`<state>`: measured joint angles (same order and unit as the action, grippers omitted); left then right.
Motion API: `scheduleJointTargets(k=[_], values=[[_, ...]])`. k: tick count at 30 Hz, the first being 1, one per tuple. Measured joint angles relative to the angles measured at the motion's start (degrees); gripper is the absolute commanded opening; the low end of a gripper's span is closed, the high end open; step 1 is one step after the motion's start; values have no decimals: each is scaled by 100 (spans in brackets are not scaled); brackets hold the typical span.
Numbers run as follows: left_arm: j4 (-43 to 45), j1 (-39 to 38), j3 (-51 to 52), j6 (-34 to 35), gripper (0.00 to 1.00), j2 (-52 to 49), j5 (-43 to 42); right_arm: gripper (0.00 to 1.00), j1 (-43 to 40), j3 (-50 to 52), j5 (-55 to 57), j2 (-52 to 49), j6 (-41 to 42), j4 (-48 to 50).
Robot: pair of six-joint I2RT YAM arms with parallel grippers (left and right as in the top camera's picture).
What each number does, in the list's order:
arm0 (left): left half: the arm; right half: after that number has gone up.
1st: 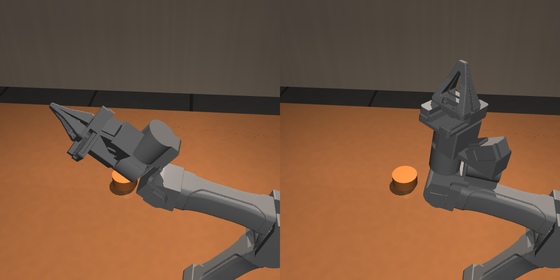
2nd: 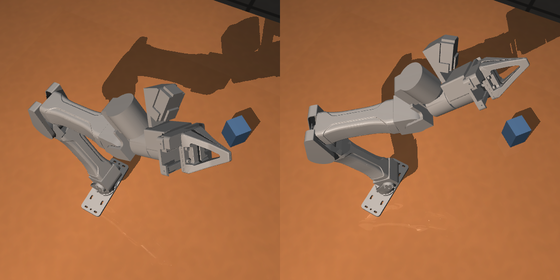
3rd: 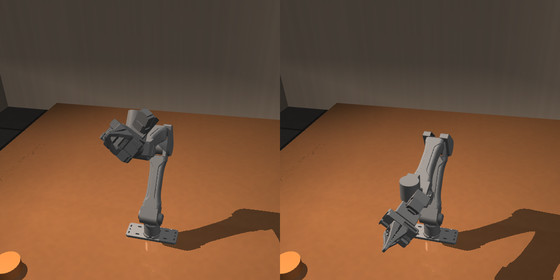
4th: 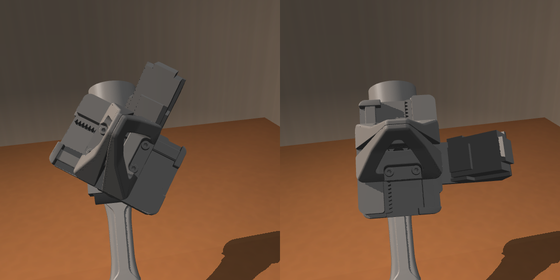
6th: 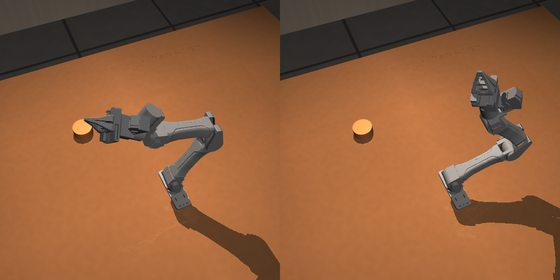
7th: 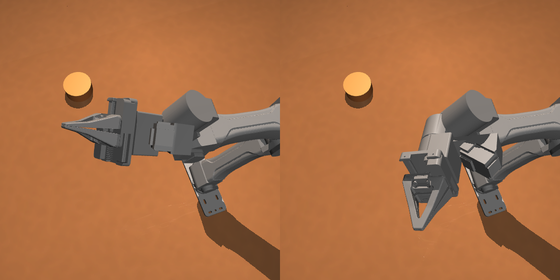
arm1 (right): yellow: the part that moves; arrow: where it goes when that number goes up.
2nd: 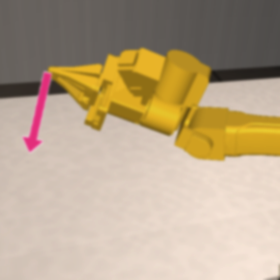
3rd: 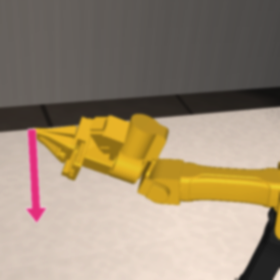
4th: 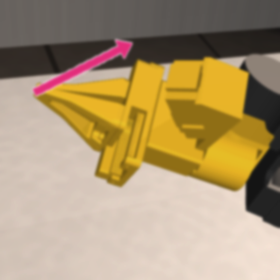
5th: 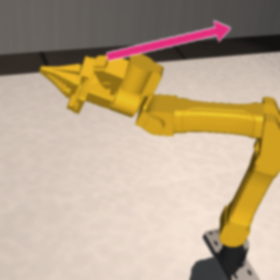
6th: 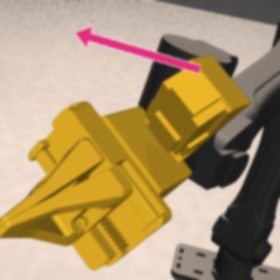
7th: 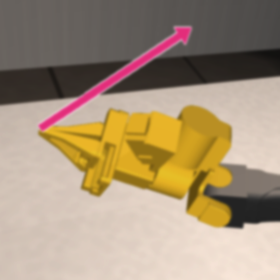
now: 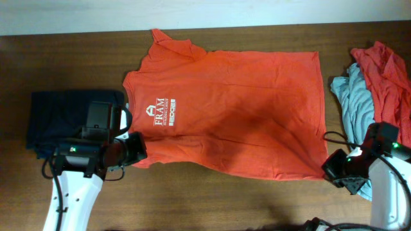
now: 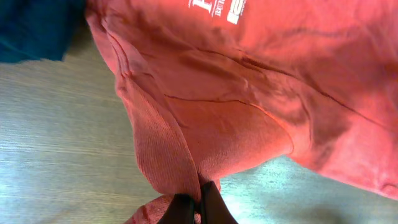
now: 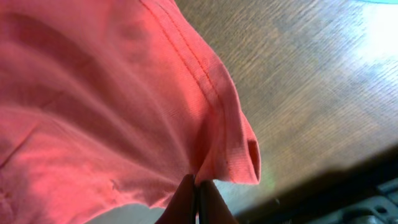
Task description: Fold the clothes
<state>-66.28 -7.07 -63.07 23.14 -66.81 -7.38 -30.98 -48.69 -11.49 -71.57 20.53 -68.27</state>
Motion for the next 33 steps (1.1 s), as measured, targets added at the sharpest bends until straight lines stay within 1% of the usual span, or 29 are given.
scheduleJointTargets(k=[4, 15, 21, 25, 33], values=[[4, 0, -109, -70, 1, 0, 127, 4, 0, -328, 4, 50, -2, -155], [492, 0, -114, -114, 1, -111, 439, 4, 0, -393, -61, 15, -31, 306], [745, 0, -114, -114, 1, -363, 466, 4, 0, -396, -461, -391, -245, 741], [994, 0, -114, -122, 1, -435, 470, 4, 46, -393, -778, -754, -286, 1261], [1515, 0, -116, -254, 1, -785, 485, 4, 450, -396, -1102, -1266, -293, 2288]])
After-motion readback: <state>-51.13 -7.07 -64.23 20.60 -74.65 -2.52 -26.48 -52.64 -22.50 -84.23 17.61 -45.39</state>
